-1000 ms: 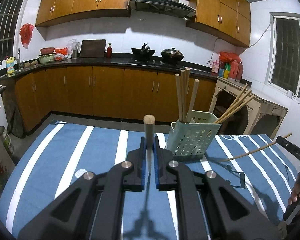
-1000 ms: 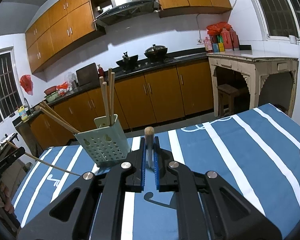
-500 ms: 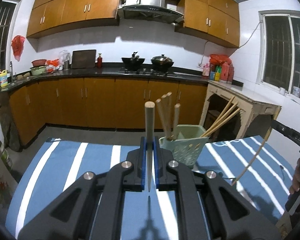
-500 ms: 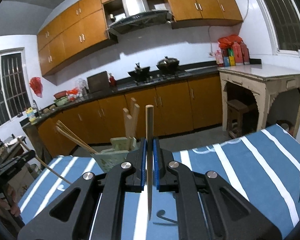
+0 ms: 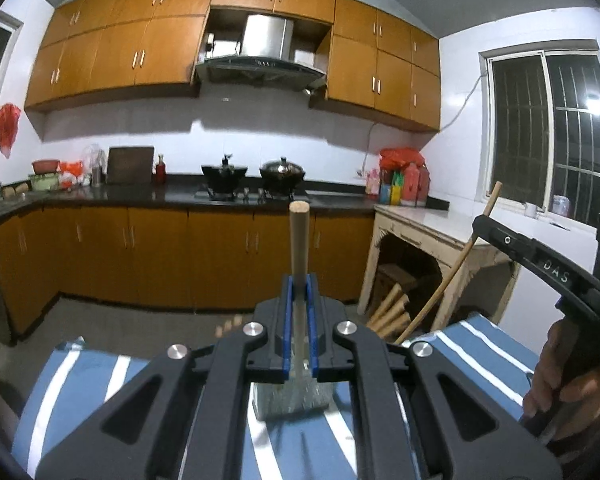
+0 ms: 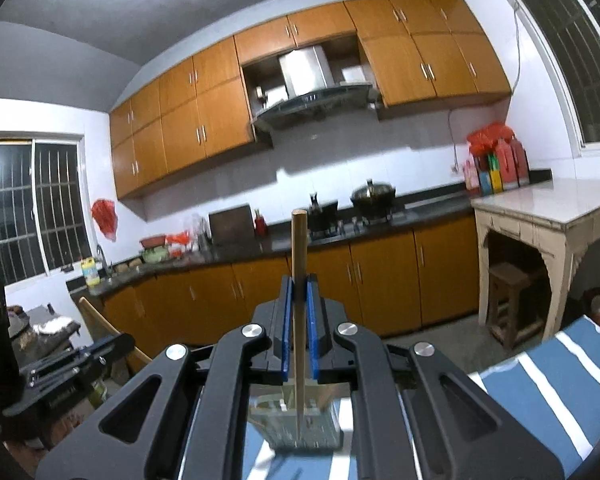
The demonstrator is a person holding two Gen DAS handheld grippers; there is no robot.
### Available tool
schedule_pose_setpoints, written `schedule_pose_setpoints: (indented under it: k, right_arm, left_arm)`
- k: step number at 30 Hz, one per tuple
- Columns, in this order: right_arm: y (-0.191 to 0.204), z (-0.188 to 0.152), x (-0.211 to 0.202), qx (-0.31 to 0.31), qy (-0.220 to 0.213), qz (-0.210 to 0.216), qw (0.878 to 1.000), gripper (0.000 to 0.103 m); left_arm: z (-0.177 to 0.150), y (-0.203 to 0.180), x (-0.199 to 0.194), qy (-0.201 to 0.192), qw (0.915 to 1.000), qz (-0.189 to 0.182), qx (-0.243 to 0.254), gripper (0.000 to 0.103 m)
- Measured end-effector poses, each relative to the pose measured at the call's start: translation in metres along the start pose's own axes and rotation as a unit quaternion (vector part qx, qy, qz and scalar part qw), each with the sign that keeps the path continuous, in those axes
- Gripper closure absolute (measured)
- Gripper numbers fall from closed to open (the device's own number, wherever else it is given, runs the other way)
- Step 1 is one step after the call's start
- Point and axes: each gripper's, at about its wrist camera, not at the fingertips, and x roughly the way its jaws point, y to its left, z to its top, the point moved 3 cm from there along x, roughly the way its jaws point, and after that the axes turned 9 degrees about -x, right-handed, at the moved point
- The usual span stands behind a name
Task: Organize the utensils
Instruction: 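Lift both held chopsticks upright and carry them over the green holder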
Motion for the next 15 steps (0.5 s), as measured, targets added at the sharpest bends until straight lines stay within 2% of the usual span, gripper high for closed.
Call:
schedule_pose_setpoints:
  k: [3, 7, 15]
  right_arm:
    - [0.002, 0.003, 0.012, 0.0, -0.022, -0.008, 1.0, 0.095]
    - [0.006, -0.006, 0.032, -0.008, -0.03, -0.02, 0.999, 0.095]
    - [0.005, -0.046, 0.069, -0.01, 0.016, -0.027, 0.999, 0.095]
  left_arm:
    - [0.008, -0.002, 0.015, -0.017, 0.9998, 0.014, -0.003, 0.095]
    - [0.01, 0.002, 0.036, -0.022, 0.9993, 0.027, -0.016, 0.095]
    - [-0.005, 0.017, 0.071, -0.005, 0.9985, 0.046, -0.03, 0.095]
